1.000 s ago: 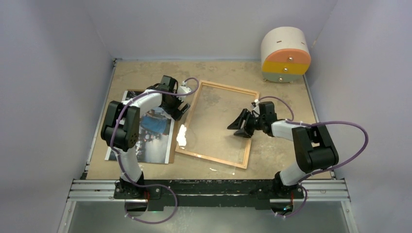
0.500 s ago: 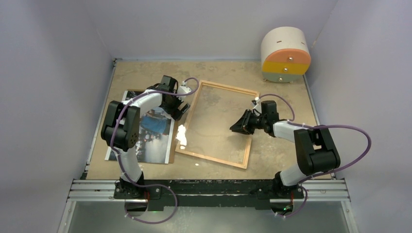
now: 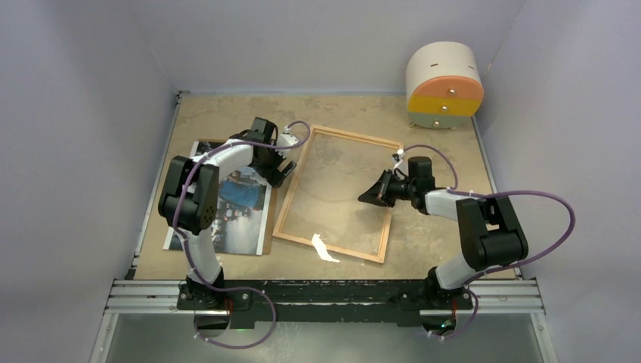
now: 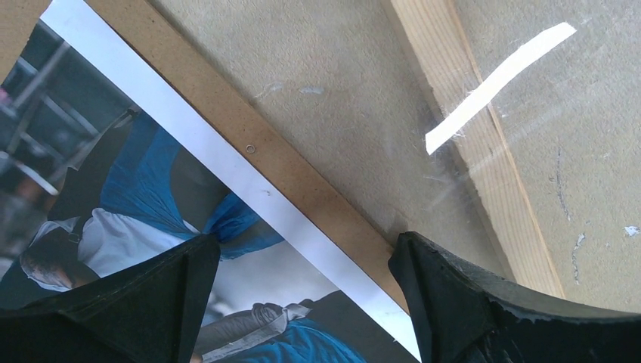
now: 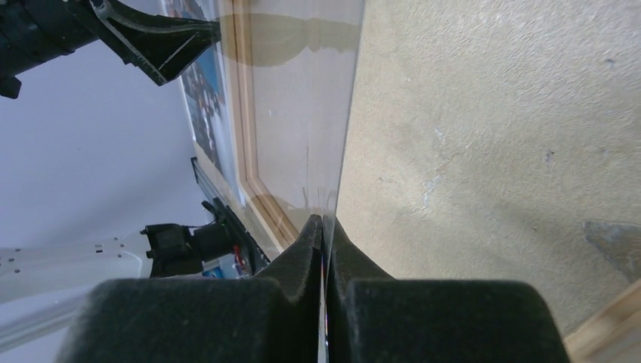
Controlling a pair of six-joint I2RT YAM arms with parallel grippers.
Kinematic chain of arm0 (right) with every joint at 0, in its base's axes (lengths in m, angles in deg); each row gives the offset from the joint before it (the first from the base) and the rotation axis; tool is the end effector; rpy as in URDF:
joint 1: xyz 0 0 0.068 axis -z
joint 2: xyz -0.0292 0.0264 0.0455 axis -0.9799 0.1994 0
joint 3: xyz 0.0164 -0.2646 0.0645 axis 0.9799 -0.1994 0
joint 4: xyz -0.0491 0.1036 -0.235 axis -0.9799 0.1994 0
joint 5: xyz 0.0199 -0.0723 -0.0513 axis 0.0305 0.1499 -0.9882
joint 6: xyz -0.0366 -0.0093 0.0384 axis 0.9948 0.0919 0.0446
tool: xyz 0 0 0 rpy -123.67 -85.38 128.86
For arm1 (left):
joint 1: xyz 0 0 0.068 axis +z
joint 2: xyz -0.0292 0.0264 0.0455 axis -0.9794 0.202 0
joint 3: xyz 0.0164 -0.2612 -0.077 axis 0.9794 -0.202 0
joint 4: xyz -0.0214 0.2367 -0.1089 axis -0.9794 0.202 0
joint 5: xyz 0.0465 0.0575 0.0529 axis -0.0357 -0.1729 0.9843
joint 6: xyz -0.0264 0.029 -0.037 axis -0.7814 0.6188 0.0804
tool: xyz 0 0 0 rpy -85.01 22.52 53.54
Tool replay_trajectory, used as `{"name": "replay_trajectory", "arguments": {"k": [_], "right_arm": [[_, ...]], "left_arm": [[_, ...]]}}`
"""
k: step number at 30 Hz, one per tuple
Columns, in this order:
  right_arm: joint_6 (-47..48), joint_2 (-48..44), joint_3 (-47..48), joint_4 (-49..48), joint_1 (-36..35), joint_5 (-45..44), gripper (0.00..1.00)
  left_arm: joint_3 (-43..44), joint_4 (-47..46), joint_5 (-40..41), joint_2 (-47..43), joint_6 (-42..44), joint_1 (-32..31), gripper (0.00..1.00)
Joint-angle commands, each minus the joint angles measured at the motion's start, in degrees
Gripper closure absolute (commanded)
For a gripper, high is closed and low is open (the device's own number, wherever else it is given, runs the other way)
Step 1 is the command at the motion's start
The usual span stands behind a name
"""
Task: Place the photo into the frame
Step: Place the photo frame item in the photo frame.
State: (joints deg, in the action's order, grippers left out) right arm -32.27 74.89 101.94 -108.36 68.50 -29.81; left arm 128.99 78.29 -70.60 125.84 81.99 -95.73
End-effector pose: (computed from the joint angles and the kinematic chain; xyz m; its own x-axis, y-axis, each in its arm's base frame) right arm 0.2766 0.0734 0.1515 -0.8830 0.3634 -0.2973 -0.0761 0.5140 0.8544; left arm 0.3657 -0.1195 0.1680 -0.6515 0.6207 -0.4362 0.6676 0.7422 0.0588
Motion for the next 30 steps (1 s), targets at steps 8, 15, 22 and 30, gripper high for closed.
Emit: {"name": "replay_trajectory", "arguments": {"k": [8, 15, 22, 30], "right_arm": [[4.66, -3.96, 5.16, 8.13, 4.28, -4.46, 1.00], [3.67, -2.48, 5.41, 5.80, 4.34, -3.16, 1.00], [2.95, -1.68, 6.15, 6.24, 4.94, -3.56, 1.00], [2.87, -1.06, 6.62, 6.41, 5.35, -4.38, 1.00]], "left_arm": [[3.78, -0.22, 0.44, 2.20, 0.75, -0.36, 0.07], [4.48, -0.21, -0.18, 3.07, 0.45, -0.37, 0.06], [4.75, -0.37, -0.83, 3.80, 0.16, -0.37, 0.07], [4.64, -0.32, -0.84, 3.75, 0.33, -0.41, 0.07]]}}
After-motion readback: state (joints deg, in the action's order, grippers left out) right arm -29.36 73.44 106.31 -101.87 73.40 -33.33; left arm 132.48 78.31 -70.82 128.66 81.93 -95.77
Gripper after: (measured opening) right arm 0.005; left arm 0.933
